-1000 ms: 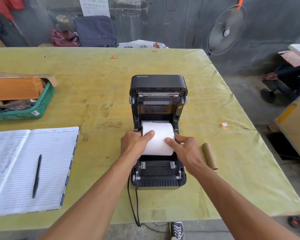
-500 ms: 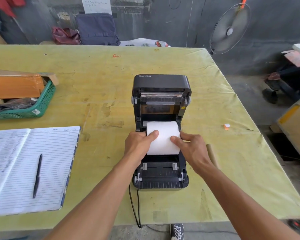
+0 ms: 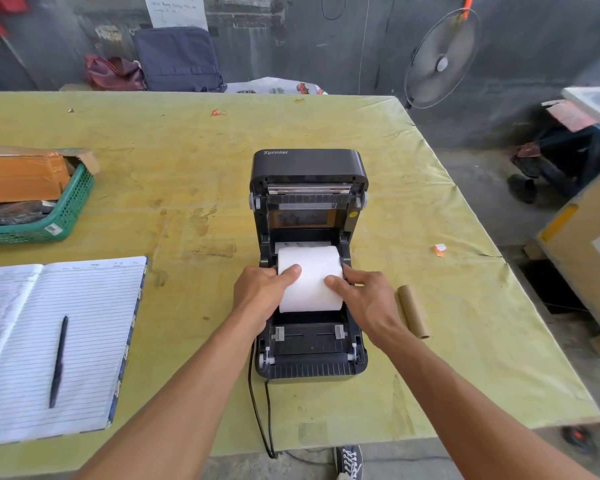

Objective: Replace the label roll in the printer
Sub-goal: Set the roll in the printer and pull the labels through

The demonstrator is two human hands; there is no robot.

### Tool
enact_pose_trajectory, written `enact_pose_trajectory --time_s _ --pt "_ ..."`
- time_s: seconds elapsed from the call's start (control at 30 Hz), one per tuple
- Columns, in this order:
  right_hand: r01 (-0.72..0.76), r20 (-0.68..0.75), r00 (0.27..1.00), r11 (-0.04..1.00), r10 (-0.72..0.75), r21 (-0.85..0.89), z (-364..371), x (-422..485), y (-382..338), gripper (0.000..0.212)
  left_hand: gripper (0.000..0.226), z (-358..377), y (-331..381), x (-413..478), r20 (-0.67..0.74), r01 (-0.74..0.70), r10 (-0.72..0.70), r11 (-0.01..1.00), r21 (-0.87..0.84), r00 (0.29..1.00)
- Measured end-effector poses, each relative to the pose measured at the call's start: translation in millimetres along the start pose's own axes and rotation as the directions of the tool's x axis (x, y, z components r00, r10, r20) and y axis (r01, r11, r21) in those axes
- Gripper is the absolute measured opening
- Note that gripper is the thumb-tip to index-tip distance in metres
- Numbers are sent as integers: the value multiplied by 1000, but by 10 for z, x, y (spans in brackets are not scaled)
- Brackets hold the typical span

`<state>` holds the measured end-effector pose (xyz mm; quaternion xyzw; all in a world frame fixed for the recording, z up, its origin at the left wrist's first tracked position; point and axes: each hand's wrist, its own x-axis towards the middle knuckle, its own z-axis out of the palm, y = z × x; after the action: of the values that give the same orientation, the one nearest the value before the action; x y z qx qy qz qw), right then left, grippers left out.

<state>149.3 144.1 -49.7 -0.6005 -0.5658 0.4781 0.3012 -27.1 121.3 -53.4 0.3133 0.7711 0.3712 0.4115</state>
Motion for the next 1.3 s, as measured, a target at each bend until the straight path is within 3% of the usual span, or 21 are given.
enact_pose_trajectory --time_s 0.17,0.27,0.37,0.47,0.53,0.63,0.73,0.83,0.97,1.03,1.13,1.2,1.3 --pt "-46 -22 999 998 47 40 99 -46 117 67 51 11 -87 19 -29 -62 65 994 85 997" --pt "-85 -91 992 995 89 48 69 -49 103 64 39 10 -57 -29 -46 -78 82 994 82 996" --pt "-114 -79 990 993 113 -3 -6 -23 128 85 21 -7 -13 -96 -54 -77 79 996 37 995" --pt "-32 -36 999 977 25 -211 -80 13 73 99 50 -41 10 -127 -60 -109 122 976 187 991" --pt "100 19 995 910 -101 -402 -118 60 -21 100 74 -59 82 -133 -53 -192 227 908 372 972" --pt "317 184 948 705 -261 -635 -140 130 -196 100 96 -85 290 -122 76 -331 352 755 566 933" --pt "463 354 886 520 -300 -718 -121 174 -341 101 103 -92 424 -64 247 -393 307 669 631 919" --pt "535 441 844 400 -306 -745 -96 204 -382 103 103 -98 399 -57 294 -427 311 617 661 904" --pt "602 491 782 263 -384 -754 -33 160 -238 87 94 -51 215 -148 262 -488 489 420 765 832" --pt "619 477 763 279 -436 -734 -36 129 -179 75 87 -22 63 -199 230 -495 574 360 791 786" --pt "636 466 743 291 -481 -714 -57 121 -134 64 78 10 -192 -237 210 -536 724 253 806 657" --pt "658 474 715 264 -515 -705 -51 121 -87 56 74 43 -319 -242 189 -558 783 231 797 593" --pt "678 453 668 232 -590 -697 -23 114 17 51 72 98 -406 -262 165 -563 818 218 797 551"
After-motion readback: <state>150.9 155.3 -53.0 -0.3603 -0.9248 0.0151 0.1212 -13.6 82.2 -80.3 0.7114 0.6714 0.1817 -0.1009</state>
